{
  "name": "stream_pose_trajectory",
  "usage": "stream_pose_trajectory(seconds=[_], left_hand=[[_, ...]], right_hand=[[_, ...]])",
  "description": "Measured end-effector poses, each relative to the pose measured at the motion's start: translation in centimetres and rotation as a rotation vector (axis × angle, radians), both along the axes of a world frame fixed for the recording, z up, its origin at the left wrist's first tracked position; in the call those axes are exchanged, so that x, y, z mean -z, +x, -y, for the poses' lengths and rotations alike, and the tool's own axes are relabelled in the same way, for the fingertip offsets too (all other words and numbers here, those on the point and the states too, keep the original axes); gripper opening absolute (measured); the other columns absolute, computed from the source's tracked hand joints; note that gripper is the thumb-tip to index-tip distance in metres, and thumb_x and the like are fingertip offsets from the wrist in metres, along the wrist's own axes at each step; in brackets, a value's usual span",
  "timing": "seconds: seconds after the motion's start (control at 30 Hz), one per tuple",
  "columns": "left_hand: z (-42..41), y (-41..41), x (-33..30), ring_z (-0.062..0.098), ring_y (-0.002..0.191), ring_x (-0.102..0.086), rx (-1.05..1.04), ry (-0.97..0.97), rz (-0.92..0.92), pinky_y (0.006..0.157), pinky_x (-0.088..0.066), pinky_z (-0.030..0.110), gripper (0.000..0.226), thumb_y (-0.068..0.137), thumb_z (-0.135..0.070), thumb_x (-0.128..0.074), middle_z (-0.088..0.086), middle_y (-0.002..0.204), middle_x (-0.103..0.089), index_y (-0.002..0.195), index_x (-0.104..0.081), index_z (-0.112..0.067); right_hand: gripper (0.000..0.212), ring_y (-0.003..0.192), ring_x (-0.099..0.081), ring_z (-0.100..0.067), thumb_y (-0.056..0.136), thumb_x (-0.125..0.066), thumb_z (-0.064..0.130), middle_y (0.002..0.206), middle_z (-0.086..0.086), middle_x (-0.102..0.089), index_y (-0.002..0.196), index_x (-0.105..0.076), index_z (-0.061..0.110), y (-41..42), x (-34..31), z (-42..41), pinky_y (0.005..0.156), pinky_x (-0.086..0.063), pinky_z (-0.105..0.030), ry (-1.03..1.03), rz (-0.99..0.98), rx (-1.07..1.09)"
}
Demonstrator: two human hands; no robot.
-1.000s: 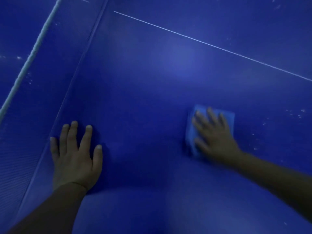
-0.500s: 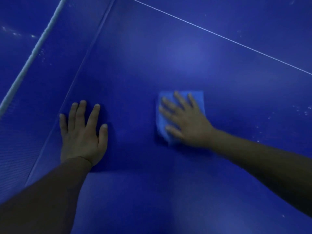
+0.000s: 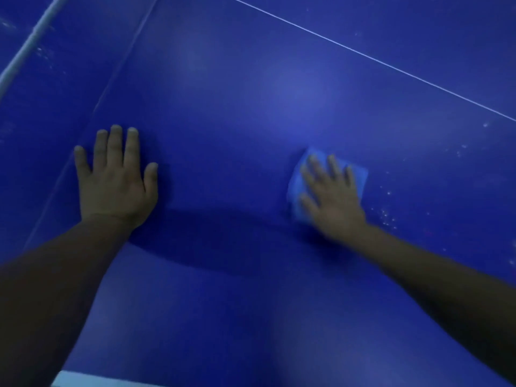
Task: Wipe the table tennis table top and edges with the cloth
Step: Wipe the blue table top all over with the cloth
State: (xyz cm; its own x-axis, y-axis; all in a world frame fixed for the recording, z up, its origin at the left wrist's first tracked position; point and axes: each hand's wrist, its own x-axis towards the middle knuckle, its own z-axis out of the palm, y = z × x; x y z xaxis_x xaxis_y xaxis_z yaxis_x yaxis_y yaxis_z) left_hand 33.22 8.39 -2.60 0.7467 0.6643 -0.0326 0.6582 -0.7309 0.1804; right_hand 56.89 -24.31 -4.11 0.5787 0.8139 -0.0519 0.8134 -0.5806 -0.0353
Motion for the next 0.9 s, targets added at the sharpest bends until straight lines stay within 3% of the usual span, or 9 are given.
stream_pose_trajectory(seconds=[0.1, 0.17, 0.3, 0.43, 0.57, 0.7, 0.77, 0.83, 0.9], left_hand=[[3.0, -0.9, -0.4, 0.037, 0.152, -0.017, 0.047, -0.032, 0.111, 0.12, -0.007, 0.061, 0.069, 0.101, -0.046, -0.027, 0.02, 0.163, -0.024, 0.156, -0.026, -0.004], [6.1, -1.5, -0.3, 0.036, 0.152, -0.021, 0.144, -0.055, 0.167, 0.121, -0.009, 0.059, 0.067, 0.101, -0.045, -0.029, 0.019, 0.162, -0.028, 0.154, -0.032, -0.004], [11.5, -2.3, 0.8, 0.029, 0.154, -0.017, 0.328, -0.07, 0.117, 0.123, -0.01, 0.057, 0.067, 0.101, -0.047, -0.03, 0.01, 0.165, -0.025, 0.156, -0.033, -0.009], [12.3, -2.6, 1.5, 0.03, 0.156, -0.008, 0.412, -0.034, 0.021, 0.123, -0.005, 0.058, 0.065, 0.101, -0.048, -0.029, 0.009, 0.168, -0.017, 0.158, -0.028, -0.018], [12.2, -2.4, 1.3, 0.032, 0.156, -0.008, 0.442, -0.042, -0.007, 0.123, -0.004, 0.058, 0.06, 0.102, -0.048, -0.028, 0.009, 0.168, -0.018, 0.157, -0.027, -0.027], [12.1, -2.4, 1.5, 0.032, 0.156, -0.008, 0.451, -0.038, -0.034, 0.123, -0.006, 0.059, 0.058, 0.103, -0.047, -0.026, 0.009, 0.167, -0.02, 0.157, -0.031, -0.027], [12.1, -2.4, 1.5, 0.033, 0.155, -0.01, 0.454, -0.036, -0.035, 0.123, -0.007, 0.06, 0.058, 0.102, -0.047, -0.027, 0.009, 0.166, -0.022, 0.156, -0.033, -0.026], [12.1, -2.4, 1.5, 0.034, 0.155, -0.01, 0.453, -0.038, -0.04, 0.122, -0.007, 0.061, 0.058, 0.102, -0.046, -0.028, 0.009, 0.166, -0.022, 0.156, -0.033, -0.027], [12.1, -2.3, 1.5, 0.034, 0.155, -0.01, 0.451, -0.04, -0.044, 0.122, -0.007, 0.061, 0.058, 0.102, -0.045, -0.029, 0.009, 0.166, -0.022, 0.156, -0.032, -0.027]], right_hand=[[0.059, 0.152, -0.021, -0.038, 0.104, -0.031, 0.057, 0.164, -0.002, -0.029, 0.156, -0.033, 0.028, -7.1, -0.4, 4.7, 0.119, -0.014, -0.064, -0.003, -0.086, -0.37], [0.059, 0.151, -0.022, -0.036, 0.104, -0.03, 0.058, 0.163, 0.0, -0.029, 0.154, -0.034, 0.029, -5.1, -0.7, 5.3, 0.12, -0.012, -0.06, -0.023, -0.092, -0.47], [0.067, 0.148, -0.028, -0.041, 0.099, -0.021, 0.061, 0.163, -0.005, -0.032, 0.156, -0.029, 0.028, 6.4, -0.6, 2.8, 0.114, -0.023, -0.067, -0.044, -0.035, 0.022], [0.079, 0.155, -0.008, -0.032, 0.092, -0.012, 0.066, 0.169, 0.003, -0.014, 0.16, -0.022, 0.027, 13.0, -1.6, 2.6, 0.121, -0.008, -0.058, -0.009, -0.102, 0.424], [0.067, 0.152, -0.017, -0.039, 0.1, -0.023, 0.056, 0.167, -0.003, -0.022, 0.158, -0.029, 0.022, 6.7, -0.4, 3.9, 0.117, -0.017, -0.065, -0.023, -0.035, 0.263], [0.058, 0.15, -0.024, -0.04, 0.104, -0.031, 0.054, 0.163, -0.005, -0.029, 0.154, -0.037, 0.025, -5.5, -0.4, 9.9, 0.117, -0.018, -0.066, 0.001, -0.055, -0.18], [0.059, 0.15, -0.026, -0.037, 0.104, -0.03, 0.058, 0.162, -0.003, -0.032, 0.153, -0.038, 0.027, -4.4, -0.7, 11.2, 0.119, -0.017, -0.062, -0.033, -0.095, -0.337], [0.061, 0.149, -0.027, -0.037, 0.103, -0.023, 0.061, 0.161, -0.004, -0.034, 0.154, -0.033, 0.029, 0.3, -0.4, 9.8, 0.115, -0.022, -0.063, -0.058, -0.081, -0.265], [0.066, 0.149, -0.027, -0.039, 0.102, -0.017, 0.064, 0.162, -0.005, -0.033, 0.156, -0.031, 0.028, 5.7, -0.3, 7.4, 0.114, -0.023, -0.066, -0.021, -0.053, 0.021]])
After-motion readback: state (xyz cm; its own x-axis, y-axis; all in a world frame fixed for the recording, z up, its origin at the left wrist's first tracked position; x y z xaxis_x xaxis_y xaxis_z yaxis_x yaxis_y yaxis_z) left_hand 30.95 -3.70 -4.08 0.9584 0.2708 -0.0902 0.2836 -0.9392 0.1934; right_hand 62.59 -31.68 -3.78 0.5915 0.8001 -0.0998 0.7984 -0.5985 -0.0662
